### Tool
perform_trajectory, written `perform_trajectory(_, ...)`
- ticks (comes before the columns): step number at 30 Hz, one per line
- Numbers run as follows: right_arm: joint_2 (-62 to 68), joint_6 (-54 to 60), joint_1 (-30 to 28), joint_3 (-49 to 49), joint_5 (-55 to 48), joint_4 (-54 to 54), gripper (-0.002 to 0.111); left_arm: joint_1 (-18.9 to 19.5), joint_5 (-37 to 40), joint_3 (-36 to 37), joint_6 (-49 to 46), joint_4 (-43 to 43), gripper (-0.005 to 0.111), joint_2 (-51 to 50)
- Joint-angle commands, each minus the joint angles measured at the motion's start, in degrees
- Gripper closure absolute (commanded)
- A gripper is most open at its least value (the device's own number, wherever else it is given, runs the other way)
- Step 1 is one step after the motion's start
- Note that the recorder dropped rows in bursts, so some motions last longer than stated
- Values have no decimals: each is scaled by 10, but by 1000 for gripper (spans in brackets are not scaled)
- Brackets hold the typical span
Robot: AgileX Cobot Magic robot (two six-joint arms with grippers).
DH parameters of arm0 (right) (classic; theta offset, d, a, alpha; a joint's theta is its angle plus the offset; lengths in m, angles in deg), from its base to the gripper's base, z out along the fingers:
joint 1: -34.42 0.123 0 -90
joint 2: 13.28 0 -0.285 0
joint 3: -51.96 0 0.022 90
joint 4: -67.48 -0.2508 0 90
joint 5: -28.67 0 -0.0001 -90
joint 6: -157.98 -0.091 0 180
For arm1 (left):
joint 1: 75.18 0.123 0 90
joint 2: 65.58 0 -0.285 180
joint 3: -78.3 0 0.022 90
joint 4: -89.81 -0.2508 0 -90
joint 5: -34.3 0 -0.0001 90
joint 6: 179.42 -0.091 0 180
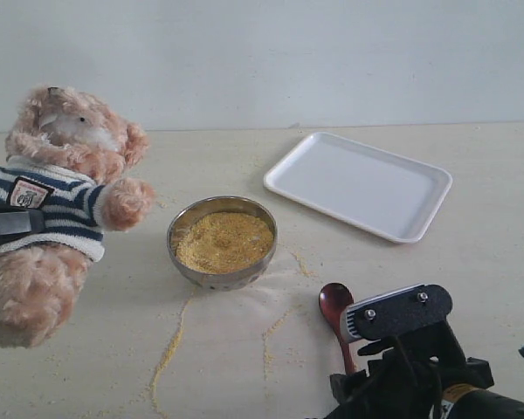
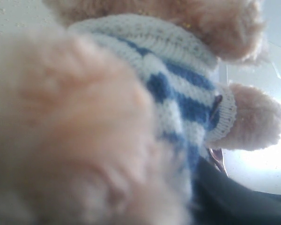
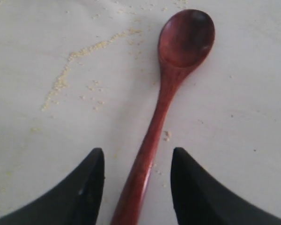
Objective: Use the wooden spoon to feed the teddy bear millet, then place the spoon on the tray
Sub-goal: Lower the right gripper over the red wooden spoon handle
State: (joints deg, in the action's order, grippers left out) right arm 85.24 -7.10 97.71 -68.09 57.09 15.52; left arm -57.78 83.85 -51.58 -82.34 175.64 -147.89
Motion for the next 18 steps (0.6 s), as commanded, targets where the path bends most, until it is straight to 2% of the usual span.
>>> perform_trajectory(1,12,4,-30,-1,-16,-3,64,1,7,1,-3,13,102,0)
perform_trajectory(18,13,4,-34,-1,-47,31,64,1,8,1,-3,13,102,0)
